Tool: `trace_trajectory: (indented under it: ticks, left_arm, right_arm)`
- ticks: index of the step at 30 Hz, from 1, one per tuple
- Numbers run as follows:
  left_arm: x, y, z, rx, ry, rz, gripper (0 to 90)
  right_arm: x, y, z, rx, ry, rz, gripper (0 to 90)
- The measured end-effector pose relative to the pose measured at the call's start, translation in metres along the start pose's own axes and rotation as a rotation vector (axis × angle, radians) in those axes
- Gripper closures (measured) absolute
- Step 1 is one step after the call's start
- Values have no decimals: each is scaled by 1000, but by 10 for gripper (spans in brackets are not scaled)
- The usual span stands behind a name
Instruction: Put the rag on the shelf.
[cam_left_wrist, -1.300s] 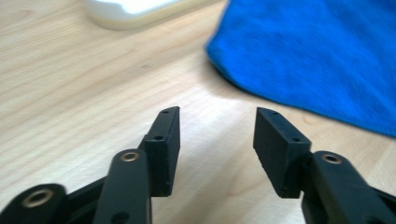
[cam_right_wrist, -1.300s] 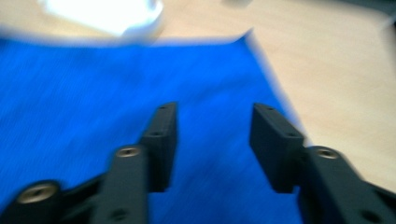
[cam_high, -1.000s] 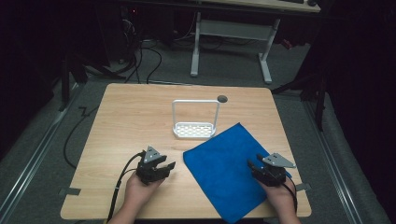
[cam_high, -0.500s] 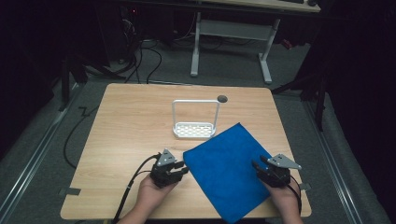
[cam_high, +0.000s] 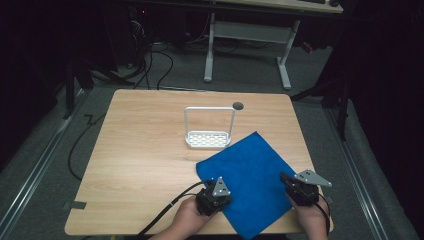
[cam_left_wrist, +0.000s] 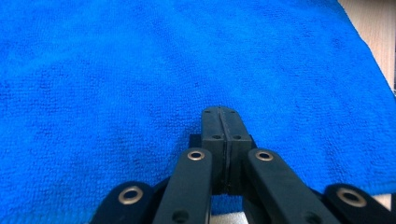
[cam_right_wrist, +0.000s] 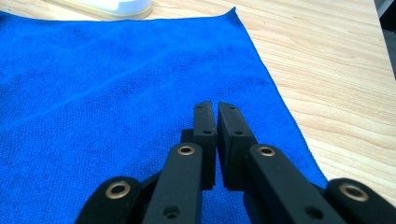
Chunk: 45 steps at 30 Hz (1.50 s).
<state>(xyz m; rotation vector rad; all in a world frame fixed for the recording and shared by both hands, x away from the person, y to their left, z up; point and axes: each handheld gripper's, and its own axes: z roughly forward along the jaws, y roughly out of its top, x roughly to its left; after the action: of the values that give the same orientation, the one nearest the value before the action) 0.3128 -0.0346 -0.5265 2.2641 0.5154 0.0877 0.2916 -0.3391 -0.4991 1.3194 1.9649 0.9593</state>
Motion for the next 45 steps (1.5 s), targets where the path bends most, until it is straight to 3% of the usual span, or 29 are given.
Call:
trace_trajectory:
  ticks: [4,14,16,18,19,20,21,29,37,42,45]
  left_arm:
    - [4,-3,-4,5,-12,-10,900]
    - [24,-32,-39,14,4,-87,900]
    - [34,-43,-53,21,29,-125,900]
    - [37,-46,-56,20,32,-138,900]
    - [45,-55,-66,15,39,-184,900]
    - [45,-55,-66,15,39,-184,900]
    - [52,-62,-74,9,58,-212,900]
    - [70,-79,-91,-30,109,-307,900]
    - [79,-84,-95,-54,127,-337,900]
    - [80,-85,-96,-51,127,-333,900]
    - [81,-89,-101,-40,113,-338,900]
  right_arm:
    - [0,2,1,-4,7,0,870]
    - [10,18,17,-21,75,-38,892]
    - [12,21,22,-20,92,-50,892]
    - [15,23,27,-14,109,-51,895]
    - [16,24,30,-9,118,-55,898]
    - [17,25,33,-7,125,-59,900]
    - [18,26,36,-4,130,-61,900]
    - [30,33,64,50,173,-92,900]
    - [35,33,88,140,154,-128,900]
    - [34,31,87,148,159,-112,900]
    - [40,28,84,139,168,-138,900]
